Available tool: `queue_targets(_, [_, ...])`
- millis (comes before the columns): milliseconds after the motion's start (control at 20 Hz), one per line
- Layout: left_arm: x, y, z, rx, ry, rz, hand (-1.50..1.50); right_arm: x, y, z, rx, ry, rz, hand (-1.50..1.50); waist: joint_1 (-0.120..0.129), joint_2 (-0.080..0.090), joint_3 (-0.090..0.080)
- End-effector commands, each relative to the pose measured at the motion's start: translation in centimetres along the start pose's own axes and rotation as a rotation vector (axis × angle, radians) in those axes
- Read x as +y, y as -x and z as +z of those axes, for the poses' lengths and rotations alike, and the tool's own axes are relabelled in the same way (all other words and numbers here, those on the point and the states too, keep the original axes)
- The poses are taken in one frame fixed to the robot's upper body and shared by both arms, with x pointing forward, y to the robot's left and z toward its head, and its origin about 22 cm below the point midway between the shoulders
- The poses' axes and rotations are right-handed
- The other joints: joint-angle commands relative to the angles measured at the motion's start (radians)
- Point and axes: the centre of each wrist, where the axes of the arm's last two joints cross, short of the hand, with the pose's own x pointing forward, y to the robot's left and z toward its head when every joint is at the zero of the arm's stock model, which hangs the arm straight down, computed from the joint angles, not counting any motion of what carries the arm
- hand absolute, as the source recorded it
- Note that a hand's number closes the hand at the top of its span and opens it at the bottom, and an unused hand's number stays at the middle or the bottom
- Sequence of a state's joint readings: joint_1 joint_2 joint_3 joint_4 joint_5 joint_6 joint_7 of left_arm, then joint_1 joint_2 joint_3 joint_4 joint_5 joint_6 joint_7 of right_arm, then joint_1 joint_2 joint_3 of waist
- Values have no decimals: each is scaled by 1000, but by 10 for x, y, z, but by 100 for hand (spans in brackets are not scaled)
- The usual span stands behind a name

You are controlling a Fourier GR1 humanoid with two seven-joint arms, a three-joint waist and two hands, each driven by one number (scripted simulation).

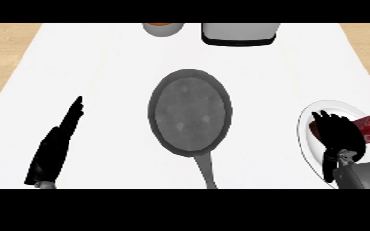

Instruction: Pick the sweet potato from the plate and place it in the pan

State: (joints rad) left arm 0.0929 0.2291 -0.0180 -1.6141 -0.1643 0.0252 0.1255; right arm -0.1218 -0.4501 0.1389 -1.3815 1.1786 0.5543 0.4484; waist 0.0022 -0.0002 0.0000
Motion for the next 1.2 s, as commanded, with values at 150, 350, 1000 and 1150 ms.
queue_targets(150, [4,9,2,3,-1,3,0,20,-11,-19,-71,38,-75,150,2,1,0])
queue_targets(350, [13,1,5,-8,19,-10,0,27,7,-31,-75,-18,-127,150,4,1,0])
queue_targets(1000, [-3,-10,-1,-10,3,1,0,-55,11,-37,-492,88,-243,150,24,4,2])
queue_targets(1150, [2,-17,-3,-12,18,6,0,-68,21,-35,-501,299,-310,150,11,2,2])
